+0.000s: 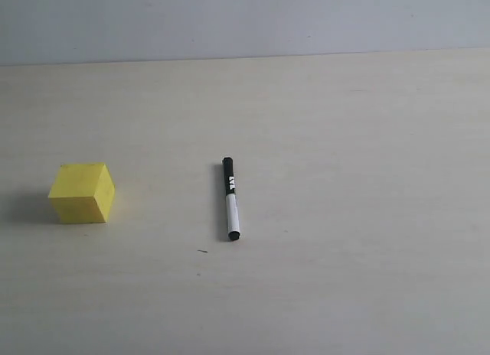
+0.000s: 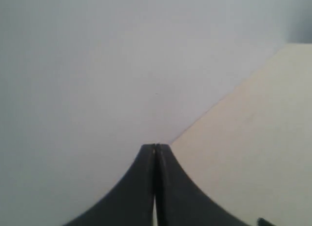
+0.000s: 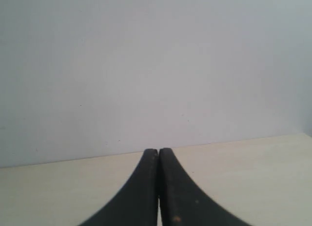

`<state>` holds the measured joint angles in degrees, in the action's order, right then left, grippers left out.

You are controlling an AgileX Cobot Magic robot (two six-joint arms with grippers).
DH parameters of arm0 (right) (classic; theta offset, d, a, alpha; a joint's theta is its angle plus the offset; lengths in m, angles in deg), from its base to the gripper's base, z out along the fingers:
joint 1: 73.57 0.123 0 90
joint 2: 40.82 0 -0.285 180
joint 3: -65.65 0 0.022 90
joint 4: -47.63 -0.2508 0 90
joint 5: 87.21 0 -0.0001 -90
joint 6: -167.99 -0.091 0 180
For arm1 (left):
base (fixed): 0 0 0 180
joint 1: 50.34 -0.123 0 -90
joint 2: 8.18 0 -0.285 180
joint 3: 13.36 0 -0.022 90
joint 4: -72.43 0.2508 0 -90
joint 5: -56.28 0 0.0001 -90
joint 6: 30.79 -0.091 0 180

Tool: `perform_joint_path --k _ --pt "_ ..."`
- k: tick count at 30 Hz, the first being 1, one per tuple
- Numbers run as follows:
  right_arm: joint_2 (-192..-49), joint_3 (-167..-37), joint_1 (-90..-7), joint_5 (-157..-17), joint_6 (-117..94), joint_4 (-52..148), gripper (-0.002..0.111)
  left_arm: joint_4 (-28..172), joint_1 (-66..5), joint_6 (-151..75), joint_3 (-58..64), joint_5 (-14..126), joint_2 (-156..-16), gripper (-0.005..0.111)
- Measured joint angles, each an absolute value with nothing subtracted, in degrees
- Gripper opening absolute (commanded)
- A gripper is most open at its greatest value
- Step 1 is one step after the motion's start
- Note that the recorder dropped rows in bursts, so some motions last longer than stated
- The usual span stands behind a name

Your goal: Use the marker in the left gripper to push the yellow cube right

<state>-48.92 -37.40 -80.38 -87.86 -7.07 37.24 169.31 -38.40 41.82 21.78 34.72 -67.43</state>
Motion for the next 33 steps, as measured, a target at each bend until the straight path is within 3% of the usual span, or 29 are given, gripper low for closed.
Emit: perform_joint_path --k 4,8,13,15,21,28,33 --pt "-48.9 -37.4 -80.4 -87.9 -7.1 37.2 0.000 172.9 -38.4 38.1 18.2 63.4 -71.5 0.000" --pt "-48.9 -37.4 -80.4 -87.9 -7.1 37.2 0.000 164.4 -38.4 16.7 16.1 87.2 -77.8 0.000" --pt "-48.9 -37.4 -80.4 -87.9 -7.1 37.2 0.000 128.6 -38.6 -3.9 1.2 117.5 -94.4 0.000" --pt "-48.9 -37.4 -80.4 -87.9 -7.1 37.2 0.000 113.5 -38.7 -8.3 -5.0 122.6 -101.2 0.000" --pt "-48.9 -37.4 -80.4 -87.9 -7.1 37.2 0.000 80.7 -31.4 -14.2 -8.8 122.9 -110.5 0.000" --pt "-48.9 -37.4 -80.4 -87.9 -7.1 37.2 0.000 77.0 -14.8 -7.6 -9.1 100.2 -111.8 0.000" --pt "-48.9 -37.4 -80.4 -87.9 -7.1 37.2 0.000 76.6 -8.9 -7.4 -9.1 87.9 -112.6 0.000"
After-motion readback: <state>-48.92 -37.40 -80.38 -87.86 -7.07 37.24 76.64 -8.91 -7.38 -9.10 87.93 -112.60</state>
